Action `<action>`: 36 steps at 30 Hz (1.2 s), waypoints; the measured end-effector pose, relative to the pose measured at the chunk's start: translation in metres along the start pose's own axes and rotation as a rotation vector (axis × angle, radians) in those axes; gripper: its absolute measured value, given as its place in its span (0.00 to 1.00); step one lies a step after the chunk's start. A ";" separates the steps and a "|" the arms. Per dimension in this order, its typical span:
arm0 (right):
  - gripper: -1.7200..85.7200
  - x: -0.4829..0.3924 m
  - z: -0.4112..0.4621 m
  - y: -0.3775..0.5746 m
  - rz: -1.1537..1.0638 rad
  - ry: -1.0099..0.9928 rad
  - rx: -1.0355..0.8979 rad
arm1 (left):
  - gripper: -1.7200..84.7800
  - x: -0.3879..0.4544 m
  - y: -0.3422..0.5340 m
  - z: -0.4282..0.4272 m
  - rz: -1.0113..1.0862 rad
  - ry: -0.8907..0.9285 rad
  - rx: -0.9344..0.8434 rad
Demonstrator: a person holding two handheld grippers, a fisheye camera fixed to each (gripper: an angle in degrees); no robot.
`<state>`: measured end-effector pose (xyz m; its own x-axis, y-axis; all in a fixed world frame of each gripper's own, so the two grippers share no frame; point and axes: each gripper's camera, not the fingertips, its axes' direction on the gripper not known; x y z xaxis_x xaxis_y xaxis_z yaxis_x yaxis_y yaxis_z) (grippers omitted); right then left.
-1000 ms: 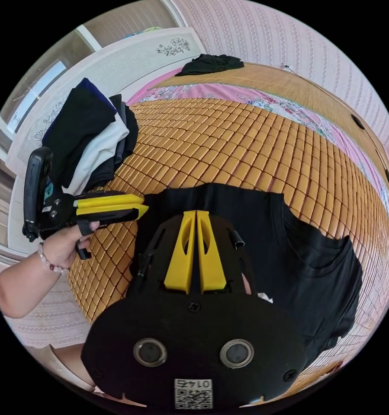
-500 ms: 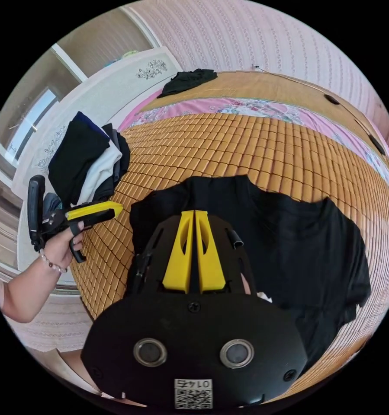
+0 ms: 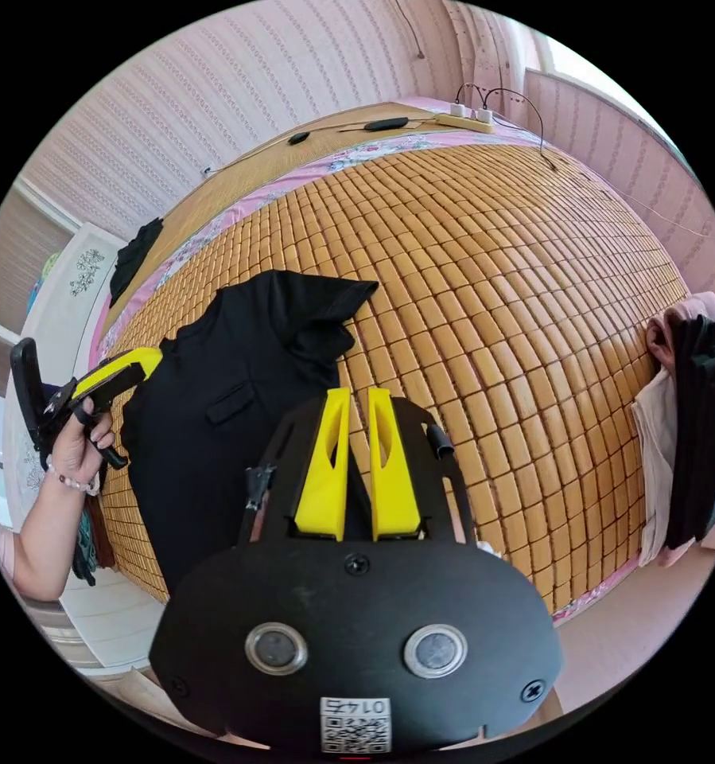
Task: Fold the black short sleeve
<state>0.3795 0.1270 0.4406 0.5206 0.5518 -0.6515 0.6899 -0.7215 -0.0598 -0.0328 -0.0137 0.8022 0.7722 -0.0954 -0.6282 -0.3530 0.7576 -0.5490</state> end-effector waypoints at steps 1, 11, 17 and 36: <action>0.09 0.004 0.005 -0.006 0.002 -0.021 0.003 | 0.02 0.011 -0.024 0.016 0.054 0.012 -0.008; 0.03 0.035 0.034 -0.016 0.072 -0.194 -0.021 | 0.02 0.060 -0.130 0.145 0.245 -0.051 -0.235; 0.03 0.041 0.029 0.009 0.078 -0.188 0.007 | 0.01 0.050 -0.125 0.162 0.189 -0.029 -0.279; 0.02 0.017 -0.011 0.064 -0.072 -0.047 -0.063 | 0.01 0.018 -0.032 0.038 0.034 -0.053 -0.029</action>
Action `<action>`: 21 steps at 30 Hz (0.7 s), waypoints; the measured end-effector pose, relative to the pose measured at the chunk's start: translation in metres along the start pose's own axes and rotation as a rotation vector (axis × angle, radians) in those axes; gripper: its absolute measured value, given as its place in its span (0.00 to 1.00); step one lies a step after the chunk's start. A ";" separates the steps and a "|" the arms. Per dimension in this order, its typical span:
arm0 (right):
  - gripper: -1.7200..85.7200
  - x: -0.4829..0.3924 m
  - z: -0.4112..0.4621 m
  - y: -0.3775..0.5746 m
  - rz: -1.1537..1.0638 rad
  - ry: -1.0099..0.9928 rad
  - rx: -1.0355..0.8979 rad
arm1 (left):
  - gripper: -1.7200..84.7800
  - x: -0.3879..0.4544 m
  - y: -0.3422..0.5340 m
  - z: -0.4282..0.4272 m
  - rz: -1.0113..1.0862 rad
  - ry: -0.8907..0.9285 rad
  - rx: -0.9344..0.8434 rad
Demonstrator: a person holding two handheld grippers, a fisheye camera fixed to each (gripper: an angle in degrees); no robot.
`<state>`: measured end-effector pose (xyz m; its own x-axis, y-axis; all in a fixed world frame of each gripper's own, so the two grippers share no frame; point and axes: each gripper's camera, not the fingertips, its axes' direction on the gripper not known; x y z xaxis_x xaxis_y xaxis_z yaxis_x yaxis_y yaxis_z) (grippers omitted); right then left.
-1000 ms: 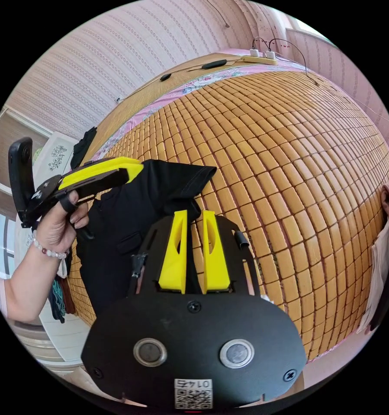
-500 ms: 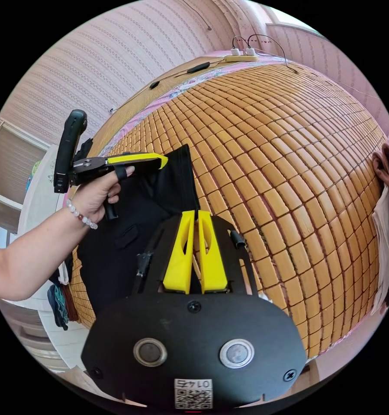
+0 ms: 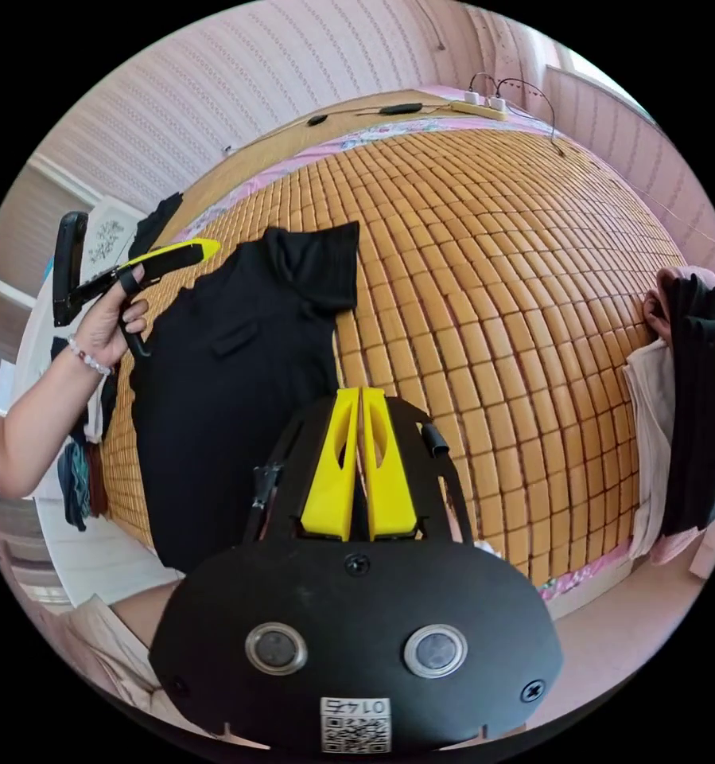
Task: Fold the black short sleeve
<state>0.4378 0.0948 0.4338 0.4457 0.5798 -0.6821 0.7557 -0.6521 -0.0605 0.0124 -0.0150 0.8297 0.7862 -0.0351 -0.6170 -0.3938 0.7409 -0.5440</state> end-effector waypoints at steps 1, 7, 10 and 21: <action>0.02 -0.008 -0.001 0.013 -0.039 0.013 -0.054 | 0.01 -0.003 0.022 -0.010 -0.020 0.008 -0.030; 0.02 -0.048 0.012 0.056 -0.158 0.140 -0.271 | 0.01 -0.009 0.138 -0.054 -0.183 0.037 -0.169; 0.01 -0.061 0.021 0.058 -0.178 0.230 -0.294 | 0.02 -0.011 0.181 -0.073 -0.282 0.014 -0.192; 0.01 -0.102 0.005 0.034 -0.264 0.312 -0.328 | 0.02 -0.049 0.282 -0.146 -0.628 0.028 0.093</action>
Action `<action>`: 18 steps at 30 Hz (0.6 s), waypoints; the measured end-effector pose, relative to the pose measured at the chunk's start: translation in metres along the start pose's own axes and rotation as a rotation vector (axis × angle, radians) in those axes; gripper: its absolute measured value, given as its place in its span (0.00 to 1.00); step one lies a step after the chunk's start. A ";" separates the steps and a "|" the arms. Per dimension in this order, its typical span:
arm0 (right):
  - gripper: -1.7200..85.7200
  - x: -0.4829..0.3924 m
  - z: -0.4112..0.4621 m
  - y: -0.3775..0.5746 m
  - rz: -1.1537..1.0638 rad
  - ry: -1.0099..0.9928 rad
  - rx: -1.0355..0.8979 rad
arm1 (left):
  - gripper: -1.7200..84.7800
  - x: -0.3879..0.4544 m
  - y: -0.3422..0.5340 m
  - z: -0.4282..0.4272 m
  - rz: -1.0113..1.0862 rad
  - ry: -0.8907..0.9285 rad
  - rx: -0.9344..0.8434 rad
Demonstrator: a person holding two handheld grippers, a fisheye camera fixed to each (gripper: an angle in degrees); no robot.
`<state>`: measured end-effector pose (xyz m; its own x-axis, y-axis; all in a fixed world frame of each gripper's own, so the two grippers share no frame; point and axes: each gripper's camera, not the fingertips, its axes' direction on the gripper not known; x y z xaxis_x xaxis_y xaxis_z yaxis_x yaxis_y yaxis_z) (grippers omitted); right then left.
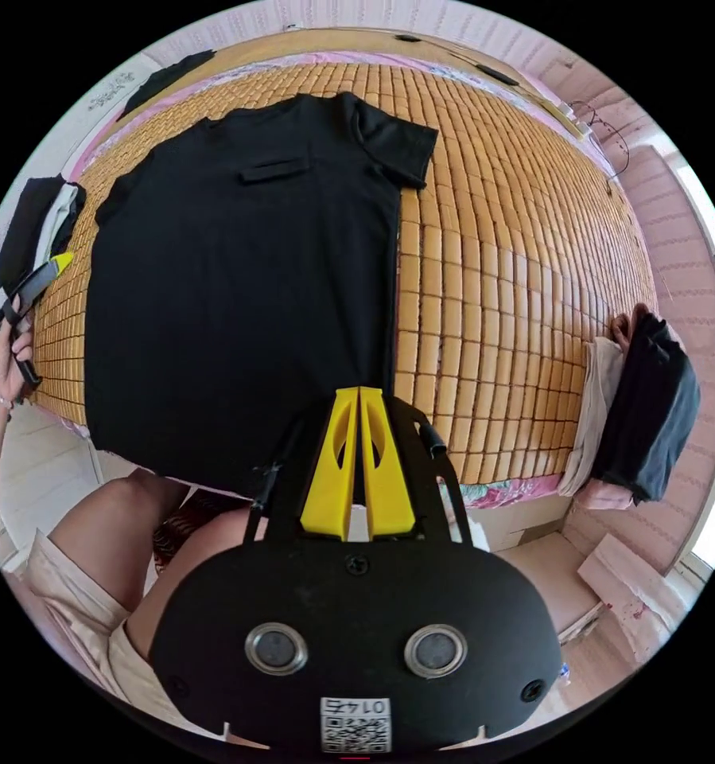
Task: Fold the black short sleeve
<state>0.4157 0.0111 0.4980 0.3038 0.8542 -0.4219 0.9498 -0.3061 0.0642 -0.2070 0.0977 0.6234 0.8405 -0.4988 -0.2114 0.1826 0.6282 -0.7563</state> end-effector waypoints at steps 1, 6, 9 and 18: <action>0.01 -0.010 -0.012 -0.010 -0.037 0.010 0.037 | 0.01 -0.012 0.003 -0.006 -0.034 -0.025 0.001; 0.02 -0.089 -0.050 -0.091 -0.295 -0.132 0.234 | 0.01 -0.057 0.013 -0.022 -0.157 -0.113 0.077; 0.04 -0.163 -0.061 -0.145 -0.494 -0.219 0.335 | 0.01 -0.077 0.013 -0.023 -0.207 -0.132 0.117; 0.11 -0.324 -0.043 -0.250 -0.709 -0.229 0.269 | 0.07 -0.110 0.005 -0.013 -0.277 -0.082 0.127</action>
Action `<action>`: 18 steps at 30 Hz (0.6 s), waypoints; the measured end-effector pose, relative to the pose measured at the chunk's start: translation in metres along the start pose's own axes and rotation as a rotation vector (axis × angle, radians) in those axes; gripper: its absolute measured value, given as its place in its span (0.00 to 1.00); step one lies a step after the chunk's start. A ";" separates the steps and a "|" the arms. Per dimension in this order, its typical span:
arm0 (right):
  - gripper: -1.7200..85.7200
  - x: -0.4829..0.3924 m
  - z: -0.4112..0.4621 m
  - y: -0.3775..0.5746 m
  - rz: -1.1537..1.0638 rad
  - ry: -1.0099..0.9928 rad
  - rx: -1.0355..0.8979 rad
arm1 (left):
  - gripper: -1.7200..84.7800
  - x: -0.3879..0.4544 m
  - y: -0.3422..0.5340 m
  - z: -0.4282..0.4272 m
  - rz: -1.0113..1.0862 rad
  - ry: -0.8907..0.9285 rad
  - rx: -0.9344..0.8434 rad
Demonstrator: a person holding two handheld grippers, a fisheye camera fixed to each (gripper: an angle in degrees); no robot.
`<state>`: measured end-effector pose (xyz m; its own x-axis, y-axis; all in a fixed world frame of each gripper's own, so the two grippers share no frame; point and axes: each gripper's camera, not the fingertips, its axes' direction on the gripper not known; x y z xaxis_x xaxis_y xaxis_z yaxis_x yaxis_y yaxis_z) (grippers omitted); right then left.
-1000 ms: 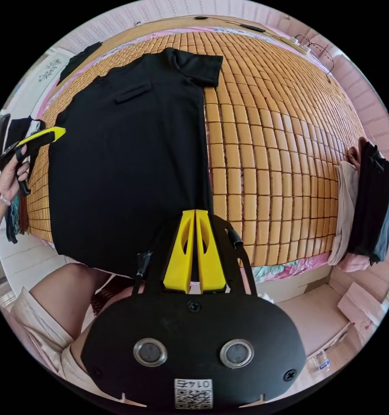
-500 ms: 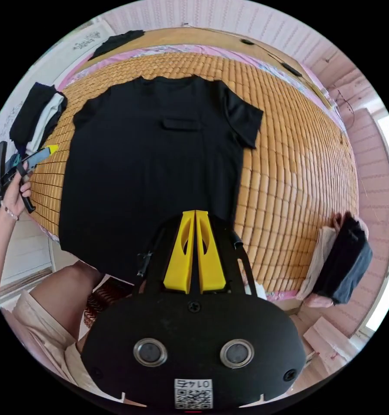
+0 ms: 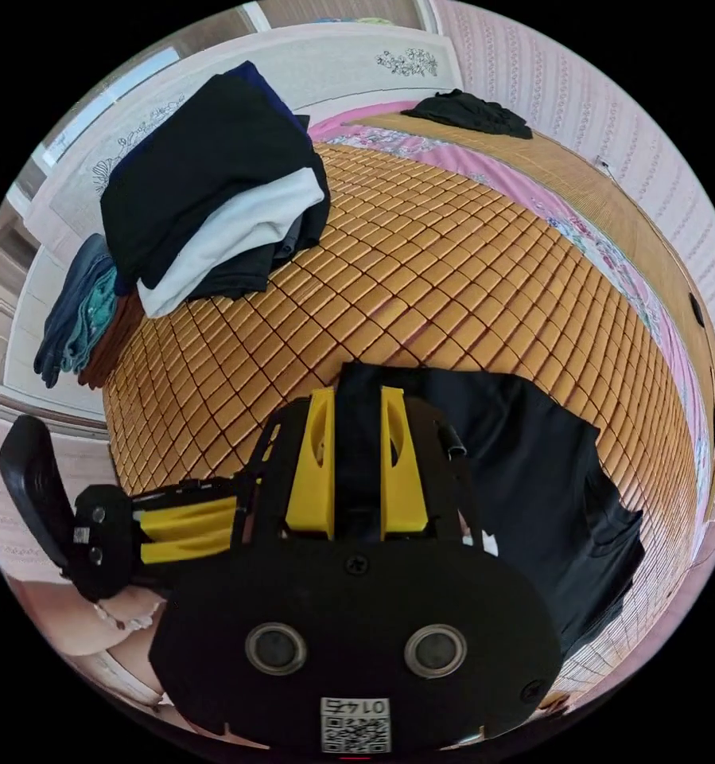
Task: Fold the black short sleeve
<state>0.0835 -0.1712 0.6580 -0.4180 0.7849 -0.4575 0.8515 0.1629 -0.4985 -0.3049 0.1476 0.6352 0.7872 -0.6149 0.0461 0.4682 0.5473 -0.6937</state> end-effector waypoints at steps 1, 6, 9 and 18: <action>0.11 -0.003 0.008 -0.007 -0.005 0.016 -0.026 | 0.07 -0.002 0.000 0.002 -0.005 0.010 -0.009; 0.02 -0.003 0.017 -0.012 -0.007 0.126 -0.026 | 0.07 -0.008 0.002 -0.002 -0.010 0.036 -0.003; 0.01 0.016 0.007 -0.007 0.035 0.022 0.004 | 0.08 -0.008 0.003 -0.006 0.000 0.035 0.001; 0.03 0.133 -0.082 0.106 0.440 -0.163 0.332 | 0.10 0.023 -0.003 -0.023 0.160 0.062 0.075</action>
<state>0.1439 -0.0007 0.6046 -0.1121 0.6297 -0.7687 0.8222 -0.3757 -0.4276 -0.2977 0.1189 0.6214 0.8289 -0.5491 -0.1067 0.3692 0.6804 -0.6330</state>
